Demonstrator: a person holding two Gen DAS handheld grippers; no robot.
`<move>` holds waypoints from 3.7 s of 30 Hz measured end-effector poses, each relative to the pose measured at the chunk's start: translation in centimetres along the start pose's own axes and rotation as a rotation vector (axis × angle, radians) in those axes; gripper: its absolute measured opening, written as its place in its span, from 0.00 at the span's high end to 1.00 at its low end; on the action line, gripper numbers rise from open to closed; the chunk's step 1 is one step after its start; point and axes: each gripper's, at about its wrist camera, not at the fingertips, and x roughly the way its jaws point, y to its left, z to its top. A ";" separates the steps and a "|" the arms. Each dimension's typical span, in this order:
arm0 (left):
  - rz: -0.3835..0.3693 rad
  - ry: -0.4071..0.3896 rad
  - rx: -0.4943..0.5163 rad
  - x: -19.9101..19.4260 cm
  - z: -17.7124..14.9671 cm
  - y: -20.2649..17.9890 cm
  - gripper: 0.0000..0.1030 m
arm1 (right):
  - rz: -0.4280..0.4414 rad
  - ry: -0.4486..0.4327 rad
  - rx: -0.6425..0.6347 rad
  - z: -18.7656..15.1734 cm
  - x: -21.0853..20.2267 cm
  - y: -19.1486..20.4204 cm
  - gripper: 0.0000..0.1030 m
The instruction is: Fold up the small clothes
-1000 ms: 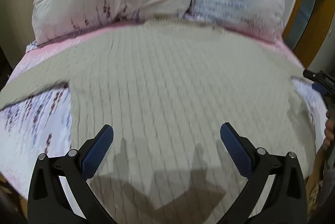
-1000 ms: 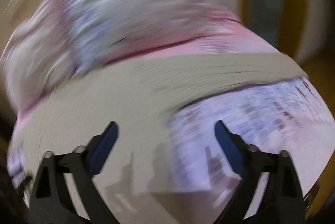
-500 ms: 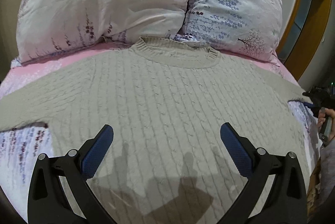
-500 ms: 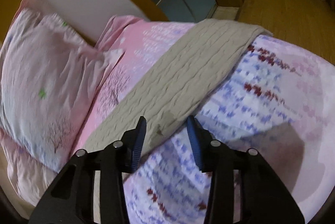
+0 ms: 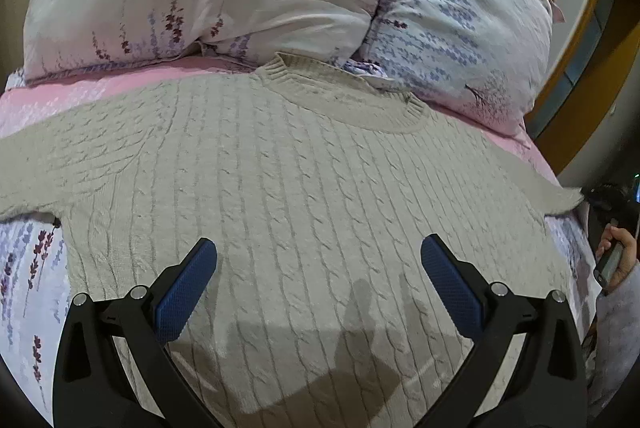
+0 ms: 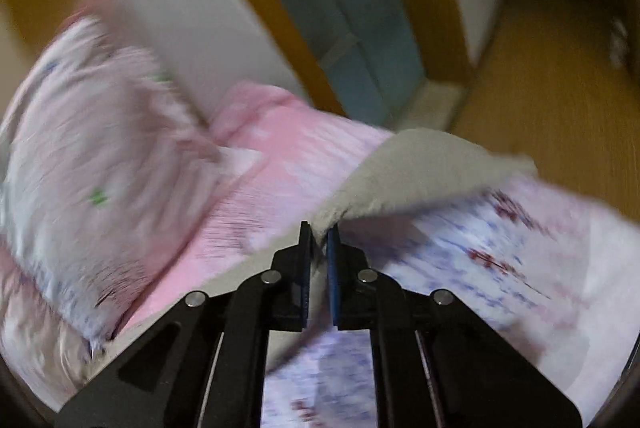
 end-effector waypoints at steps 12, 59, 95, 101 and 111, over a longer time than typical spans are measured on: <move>-0.132 -0.065 -0.163 -0.3 0.1 2.5 0.01 | 0.503 0.322 -0.489 -13.5 -1.9 19.3 0.93; -0.373 0.085 -0.363 4.6 5.5 4.0 0.24 | 0.595 0.400 -0.653 -20.3 -4.0 24.8 0.45; -0.155 0.045 -0.383 5.6 7.4 6.9 0.93 | 0.251 0.410 -0.388 -11.1 4.2 13.0 0.62; -0.091 0.085 -0.349 6.5 6.8 7.7 0.93 | 0.113 0.369 -0.518 -12.9 4.5 14.4 0.66; -0.093 0.078 -0.320 5.4 6.2 7.3 0.74 | 0.196 0.283 -0.878 -20.2 0.3 24.1 0.44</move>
